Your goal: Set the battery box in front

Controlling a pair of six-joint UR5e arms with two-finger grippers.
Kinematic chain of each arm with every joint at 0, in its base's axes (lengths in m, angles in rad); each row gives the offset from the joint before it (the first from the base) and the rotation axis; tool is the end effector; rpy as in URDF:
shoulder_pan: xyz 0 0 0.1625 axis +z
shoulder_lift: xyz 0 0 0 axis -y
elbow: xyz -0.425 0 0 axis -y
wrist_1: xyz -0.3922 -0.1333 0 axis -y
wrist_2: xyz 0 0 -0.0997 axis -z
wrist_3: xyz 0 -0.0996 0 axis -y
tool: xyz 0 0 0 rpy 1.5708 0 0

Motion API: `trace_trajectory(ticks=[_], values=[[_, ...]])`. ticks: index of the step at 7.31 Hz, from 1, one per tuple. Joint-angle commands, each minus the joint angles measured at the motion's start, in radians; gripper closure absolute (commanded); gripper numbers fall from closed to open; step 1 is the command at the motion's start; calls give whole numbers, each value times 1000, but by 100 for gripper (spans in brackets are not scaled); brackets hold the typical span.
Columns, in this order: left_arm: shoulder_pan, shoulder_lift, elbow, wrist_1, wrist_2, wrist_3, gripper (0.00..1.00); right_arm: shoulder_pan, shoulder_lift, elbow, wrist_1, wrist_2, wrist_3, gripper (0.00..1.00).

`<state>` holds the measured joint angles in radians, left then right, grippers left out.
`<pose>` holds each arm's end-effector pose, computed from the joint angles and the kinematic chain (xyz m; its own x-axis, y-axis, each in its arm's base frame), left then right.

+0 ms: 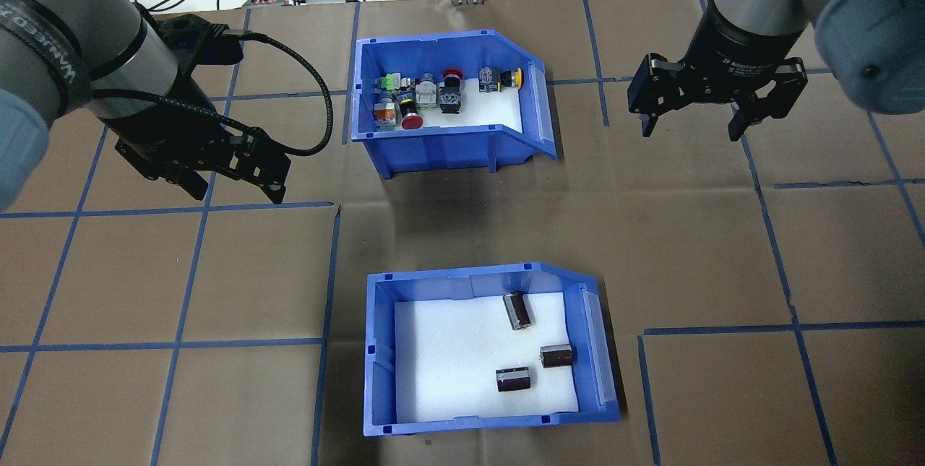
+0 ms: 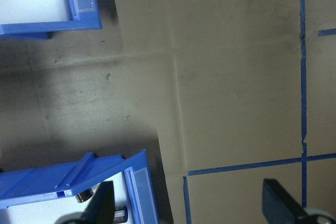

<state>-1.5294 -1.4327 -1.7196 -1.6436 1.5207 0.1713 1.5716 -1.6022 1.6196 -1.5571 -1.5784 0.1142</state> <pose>-0.1206 -0.4301 0.4718 -0.9901 0.1249 0.0634 0.1294 0.9888 0.0737 0.1329 -0.4752 0.4778 -0.9935 0.1129 0.0111 0.1132 0.9931 0.0300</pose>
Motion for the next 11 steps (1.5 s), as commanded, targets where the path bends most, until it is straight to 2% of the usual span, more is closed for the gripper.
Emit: trace_trajectory(ticks=[1, 5, 7, 9, 11], values=[[0, 0, 0, 1, 6, 0, 2, -1, -1, 0, 0, 0, -4, 0], [2, 0, 2, 4, 18, -1, 1, 1, -2, -1, 0, -5, -59, 0], [2, -5, 8, 11, 32, 0, 1, 2, 24, -24, -11, -8, -213, 0], [3, -32, 34, 5, 32, 0, 1, 4, 117, -111, -20, -8, -408, 0], [2, -34, 32, 11, 29, 0, 1, 4, 223, -241, -18, -9, -684, 0]])
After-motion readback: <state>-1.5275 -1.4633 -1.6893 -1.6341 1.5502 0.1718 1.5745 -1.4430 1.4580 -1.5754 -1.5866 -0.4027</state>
